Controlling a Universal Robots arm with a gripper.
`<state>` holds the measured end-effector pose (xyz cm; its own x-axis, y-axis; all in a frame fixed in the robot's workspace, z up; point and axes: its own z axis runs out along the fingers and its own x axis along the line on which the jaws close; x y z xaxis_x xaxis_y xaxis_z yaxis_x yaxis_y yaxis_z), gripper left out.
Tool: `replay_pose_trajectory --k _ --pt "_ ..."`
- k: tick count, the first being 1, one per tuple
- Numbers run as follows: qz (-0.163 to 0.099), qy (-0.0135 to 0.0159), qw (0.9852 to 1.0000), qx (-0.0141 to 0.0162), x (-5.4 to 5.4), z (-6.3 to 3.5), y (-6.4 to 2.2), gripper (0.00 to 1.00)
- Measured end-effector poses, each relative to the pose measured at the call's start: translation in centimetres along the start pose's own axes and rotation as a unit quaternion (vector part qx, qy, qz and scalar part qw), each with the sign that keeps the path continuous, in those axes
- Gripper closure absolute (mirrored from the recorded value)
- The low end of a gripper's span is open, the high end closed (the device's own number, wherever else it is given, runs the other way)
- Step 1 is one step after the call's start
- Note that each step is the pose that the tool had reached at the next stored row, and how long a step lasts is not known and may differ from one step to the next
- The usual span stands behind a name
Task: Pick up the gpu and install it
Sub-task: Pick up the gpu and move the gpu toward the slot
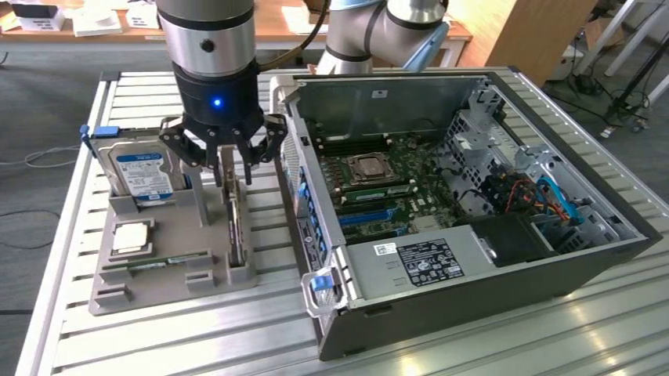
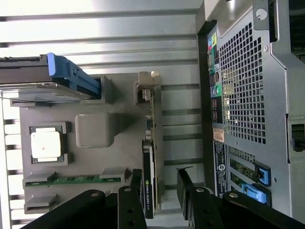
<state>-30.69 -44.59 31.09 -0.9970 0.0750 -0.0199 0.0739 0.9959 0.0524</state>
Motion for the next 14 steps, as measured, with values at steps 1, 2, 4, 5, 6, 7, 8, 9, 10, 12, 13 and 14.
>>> replay_pose_trajectory --k 1,2,4,5,6,7,8,9,10,12,13,14 --pt "0.000 0.0000 1.0000 0.0000 0.0 0.00 0.00 0.57" --pt "0.000 0.0000 1.0000 0.0000 0.0 0.01 0.00 0.57" --pt "0.000 -0.0002 1.0000 -0.0002 0.1 0.05 -0.01 0.57" --pt "0.000 -0.0002 1.0000 -0.0001 0.2 0.06 -0.02 0.57" --pt "0.000 -0.0001 1.0000 -0.0001 0.3 0.07 -0.02 0.57" --pt "0.000 -0.0001 1.0000 -0.0001 0.3 0.07 -0.03 0.57" --pt "0.000 -0.0001 1.0000 -0.0001 0.3 0.07 -0.03 0.57" --pt "0.000 -0.0001 1.0000 -0.0001 0.4 0.14 -0.04 0.57" --pt "0.000 -0.0001 1.0000 -0.0001 0.4 0.28 -0.04 0.57" --pt "0.000 -0.0001 1.0000 -0.0001 0.4 0.64 -0.06 0.57" --pt "0.000 -0.0001 1.0000 -0.0001 0.4 0.82 -0.07 0.57" --pt "0.000 -0.0001 1.0000 -0.0001 0.4 1.00 -0.08 0.57"
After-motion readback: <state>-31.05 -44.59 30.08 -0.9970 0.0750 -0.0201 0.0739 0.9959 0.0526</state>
